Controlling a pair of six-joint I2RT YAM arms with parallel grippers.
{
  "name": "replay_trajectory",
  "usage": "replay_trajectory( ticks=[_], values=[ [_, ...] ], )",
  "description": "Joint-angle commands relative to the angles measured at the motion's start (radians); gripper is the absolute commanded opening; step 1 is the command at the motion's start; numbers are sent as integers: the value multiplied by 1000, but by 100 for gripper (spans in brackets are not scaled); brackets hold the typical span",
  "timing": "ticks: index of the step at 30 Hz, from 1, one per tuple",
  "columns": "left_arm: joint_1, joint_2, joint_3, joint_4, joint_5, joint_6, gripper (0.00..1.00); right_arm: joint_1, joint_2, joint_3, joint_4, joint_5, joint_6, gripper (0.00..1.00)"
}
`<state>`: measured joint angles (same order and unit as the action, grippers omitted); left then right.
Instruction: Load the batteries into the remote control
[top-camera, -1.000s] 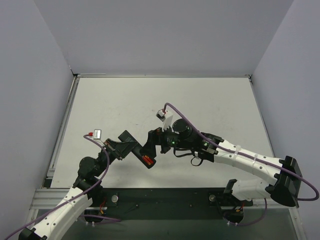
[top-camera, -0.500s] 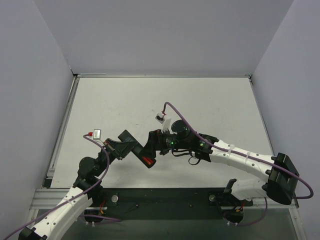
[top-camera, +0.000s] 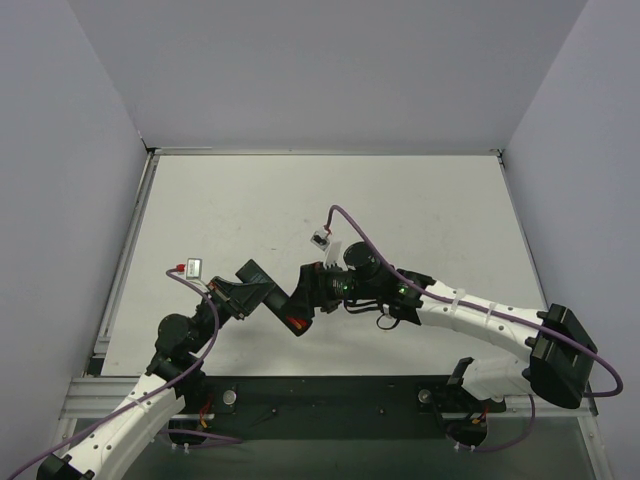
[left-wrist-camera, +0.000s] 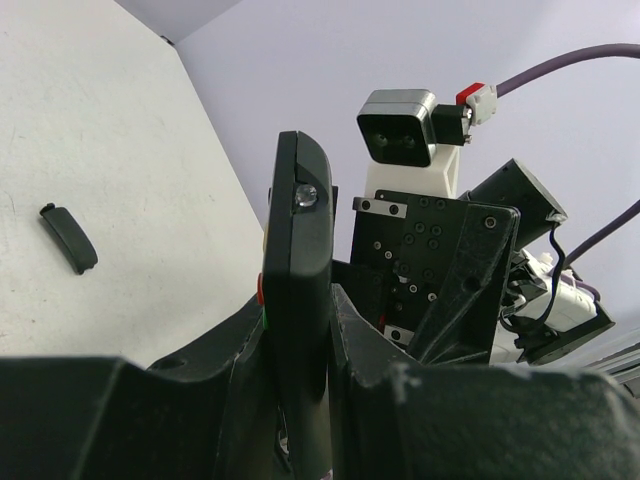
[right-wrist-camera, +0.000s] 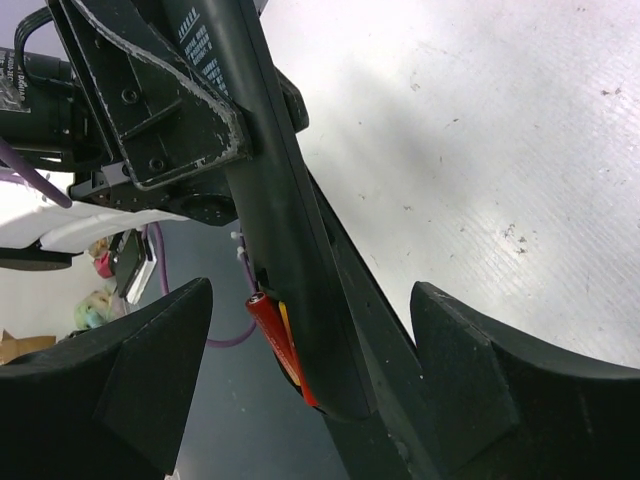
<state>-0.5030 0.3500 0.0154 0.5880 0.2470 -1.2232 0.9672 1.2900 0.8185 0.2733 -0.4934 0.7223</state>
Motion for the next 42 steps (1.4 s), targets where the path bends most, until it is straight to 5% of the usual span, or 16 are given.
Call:
replay_trajectory(
  ticks=[1,30,42],
  values=[
    [-3,-6,58,93,-11,-6,0,-10,8,-13,60,-40,20,75],
    [-2,21,107,203,-87,17,0,-48,23,-73,86,-80,63,60],
    [-2,81,155,223,-68,44,0,-64,57,-27,-32,-99,28,57]
  ],
)
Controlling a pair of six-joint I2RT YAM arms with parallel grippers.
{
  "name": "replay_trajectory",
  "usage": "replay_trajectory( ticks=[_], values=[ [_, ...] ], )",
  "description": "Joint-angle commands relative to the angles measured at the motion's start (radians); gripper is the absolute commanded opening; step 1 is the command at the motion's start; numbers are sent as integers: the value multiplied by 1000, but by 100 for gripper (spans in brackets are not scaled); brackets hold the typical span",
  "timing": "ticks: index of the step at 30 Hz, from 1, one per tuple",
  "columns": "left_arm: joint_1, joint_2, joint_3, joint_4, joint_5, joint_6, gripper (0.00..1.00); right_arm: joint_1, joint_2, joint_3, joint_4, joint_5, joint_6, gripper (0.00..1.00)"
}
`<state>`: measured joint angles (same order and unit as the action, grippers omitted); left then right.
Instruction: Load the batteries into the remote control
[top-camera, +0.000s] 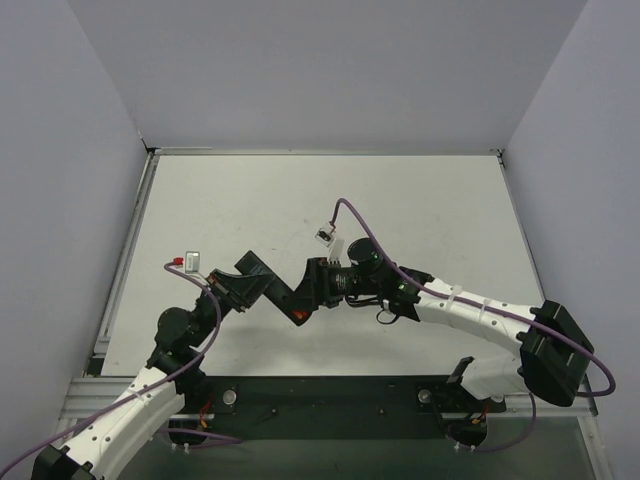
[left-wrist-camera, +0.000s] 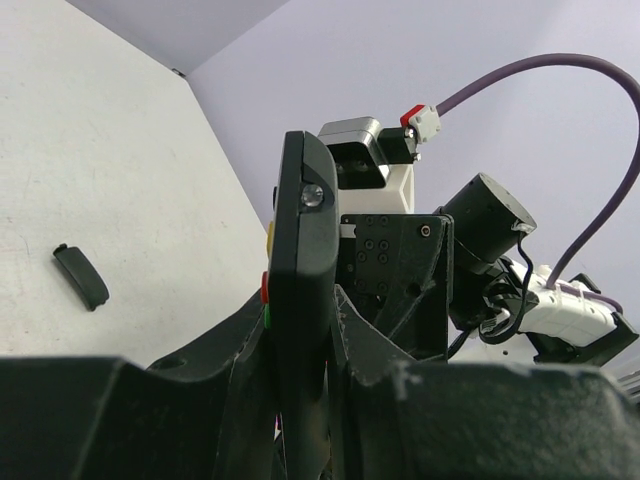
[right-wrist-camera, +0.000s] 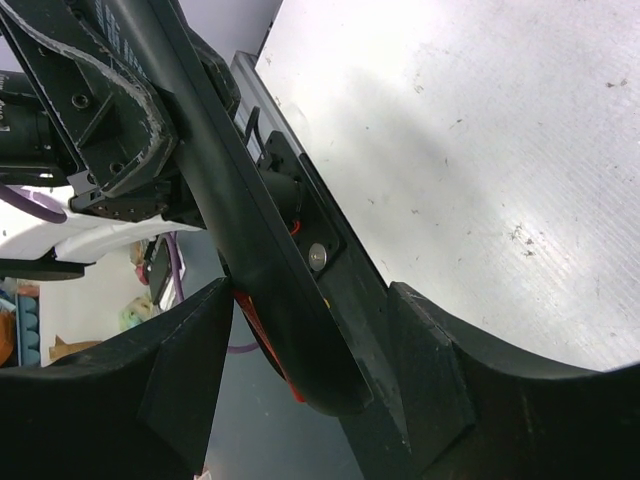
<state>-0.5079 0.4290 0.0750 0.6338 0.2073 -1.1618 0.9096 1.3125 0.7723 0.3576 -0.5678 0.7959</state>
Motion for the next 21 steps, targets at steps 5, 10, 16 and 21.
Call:
replay_trajectory(
  ticks=[5,10,16,21],
  values=[
    [3,1,124,146,-25,16,0,-9,47,41,-178,-9,-63,57],
    [3,-22,137,60,-23,57,0,-37,21,33,-239,48,-70,58],
    [3,-38,108,46,-26,40,0,-37,-10,51,-295,134,-124,59],
    [3,-41,94,18,-16,53,0,-35,-18,58,-238,94,-135,60]
  ],
)
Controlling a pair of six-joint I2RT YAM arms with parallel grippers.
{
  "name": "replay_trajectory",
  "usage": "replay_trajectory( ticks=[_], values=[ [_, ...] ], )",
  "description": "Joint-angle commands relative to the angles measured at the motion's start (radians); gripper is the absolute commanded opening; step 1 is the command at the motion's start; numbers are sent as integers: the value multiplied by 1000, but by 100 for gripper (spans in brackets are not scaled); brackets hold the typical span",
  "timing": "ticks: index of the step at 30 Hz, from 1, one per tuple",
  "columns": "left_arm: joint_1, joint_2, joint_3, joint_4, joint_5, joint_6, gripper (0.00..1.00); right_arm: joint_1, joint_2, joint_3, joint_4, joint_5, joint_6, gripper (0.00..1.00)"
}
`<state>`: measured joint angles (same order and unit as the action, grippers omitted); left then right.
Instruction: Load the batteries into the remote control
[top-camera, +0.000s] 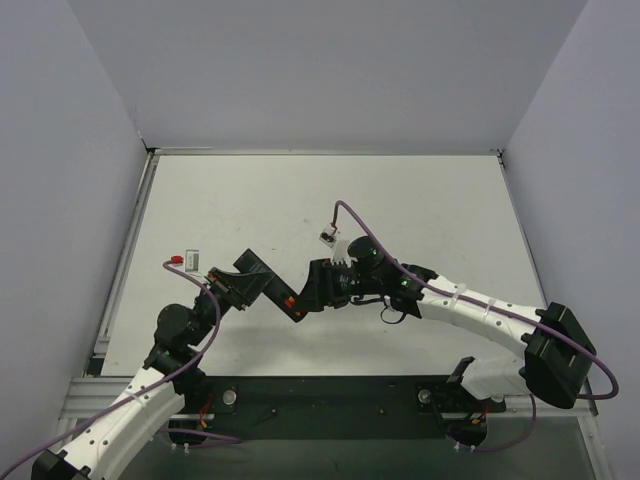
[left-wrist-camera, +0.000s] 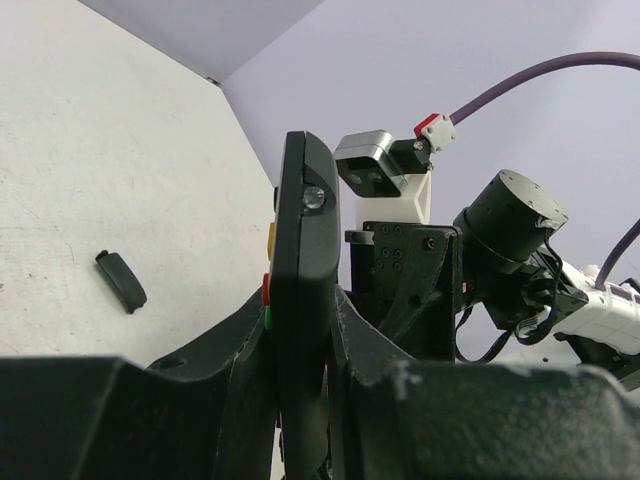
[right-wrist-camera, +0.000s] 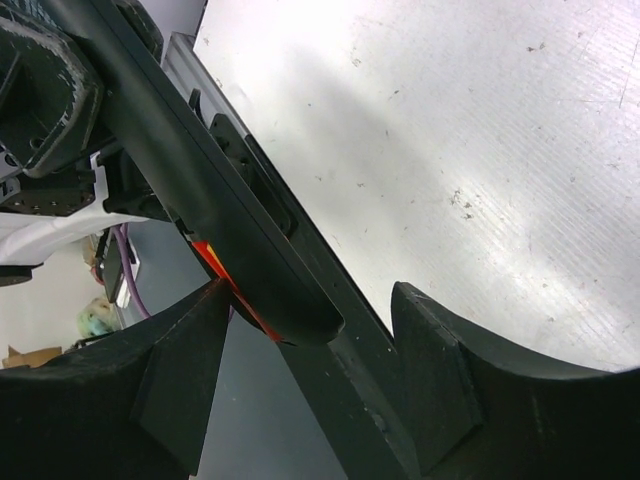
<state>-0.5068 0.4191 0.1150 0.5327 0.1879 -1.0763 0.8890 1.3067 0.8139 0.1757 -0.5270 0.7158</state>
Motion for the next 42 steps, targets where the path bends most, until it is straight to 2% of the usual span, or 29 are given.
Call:
replay_trajectory(
  ticks=[1,4,7,8,10,12,17,21,25,32,38,42],
  values=[
    [2,-36,52,106,4,-19,0,-13,-23,19,-48,48,-65,60],
    [2,-54,46,21,-7,25,0,-15,-52,51,-79,64,-113,64],
    [2,-75,40,-109,-47,61,0,-22,-72,113,-160,133,-180,75],
    [2,-78,34,-153,-57,62,0,-24,-78,125,-171,149,-203,84],
    [2,-91,14,-178,-87,56,0,-33,-106,131,-202,168,-246,89],
    [2,-104,-15,-217,-114,46,0,-51,-139,110,-206,214,-262,100],
    [2,-128,-57,-276,-140,39,0,-96,-175,47,-271,360,-276,100],
    [2,-135,-86,-278,-143,35,0,-120,-136,41,-334,468,-308,99],
    [2,-121,-101,-251,-133,24,0,-122,-75,24,-312,587,-343,96],
    [2,-106,-110,-224,-117,19,0,-183,136,113,-308,507,-368,77],
    [2,-102,-115,-211,-105,12,0,-226,319,203,-311,453,-360,66],
    [2,-103,-115,-209,-102,10,0,-245,431,254,-324,412,-365,63]
  ],
)
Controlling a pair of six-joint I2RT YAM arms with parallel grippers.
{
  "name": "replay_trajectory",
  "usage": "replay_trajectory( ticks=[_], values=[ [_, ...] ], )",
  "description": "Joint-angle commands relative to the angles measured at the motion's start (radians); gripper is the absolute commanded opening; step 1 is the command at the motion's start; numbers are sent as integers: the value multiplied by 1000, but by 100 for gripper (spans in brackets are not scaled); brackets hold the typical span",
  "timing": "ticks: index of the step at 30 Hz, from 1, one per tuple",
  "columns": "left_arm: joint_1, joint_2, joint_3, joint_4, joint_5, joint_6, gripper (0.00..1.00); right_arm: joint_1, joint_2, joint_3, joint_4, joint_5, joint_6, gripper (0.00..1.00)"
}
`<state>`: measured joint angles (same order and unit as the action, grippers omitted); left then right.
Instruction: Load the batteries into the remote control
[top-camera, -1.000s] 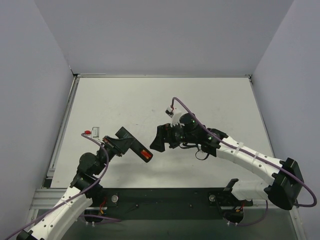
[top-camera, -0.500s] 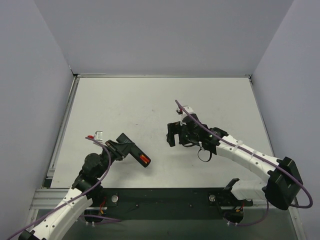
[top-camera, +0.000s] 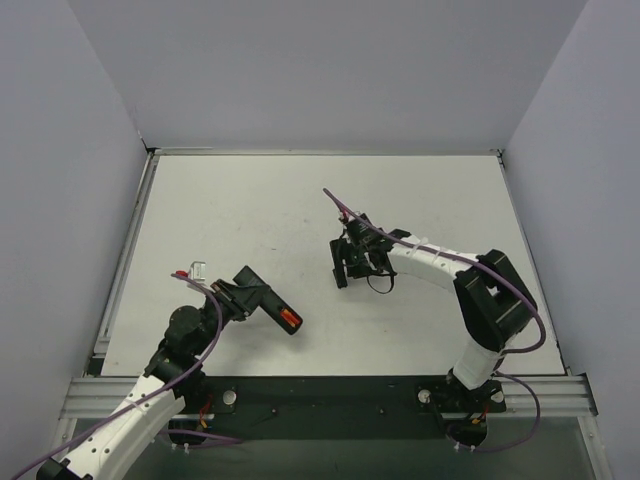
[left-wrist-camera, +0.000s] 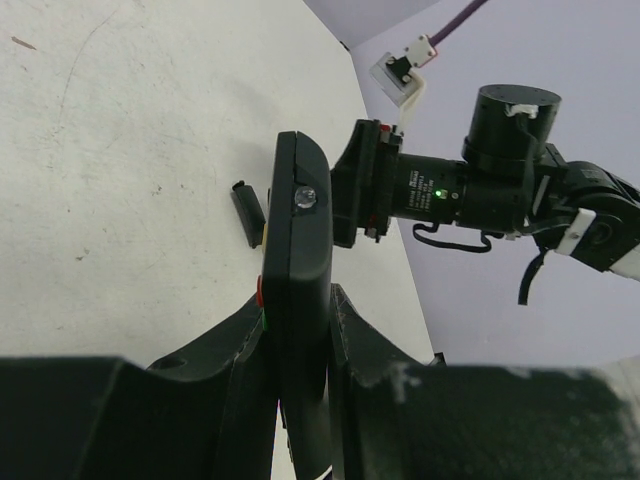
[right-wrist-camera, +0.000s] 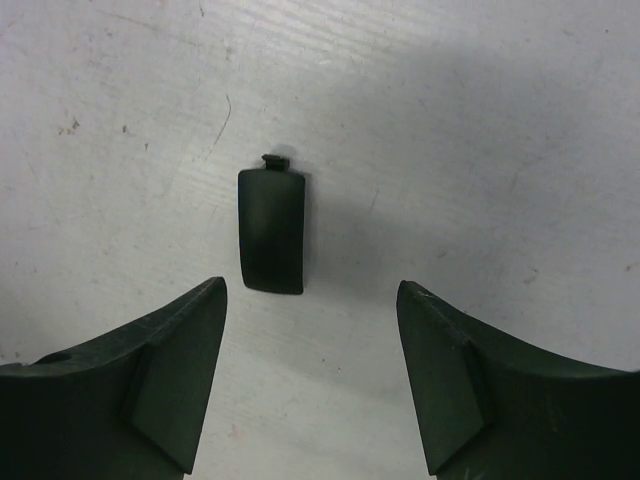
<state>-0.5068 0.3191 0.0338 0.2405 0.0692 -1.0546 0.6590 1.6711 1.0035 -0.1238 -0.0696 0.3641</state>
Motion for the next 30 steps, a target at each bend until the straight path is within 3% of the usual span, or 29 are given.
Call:
replay_trajectory(
  ticks=[1,10,17,25,30],
  values=[
    [2,0,-32,83,18,-13,0,-16,82,73,-30,-47,-14,63],
    [2,26,-34,109,26,-16,0,-12,203,184,-89,-82,-28,61],
    [2,41,-34,128,32,-19,0,17,274,251,-164,-4,-50,60],
    [2,34,-32,122,38,-28,0,67,311,288,-220,67,-76,39],
    [2,32,-34,125,46,-42,0,74,243,264,-214,67,-86,29]
  ],
)
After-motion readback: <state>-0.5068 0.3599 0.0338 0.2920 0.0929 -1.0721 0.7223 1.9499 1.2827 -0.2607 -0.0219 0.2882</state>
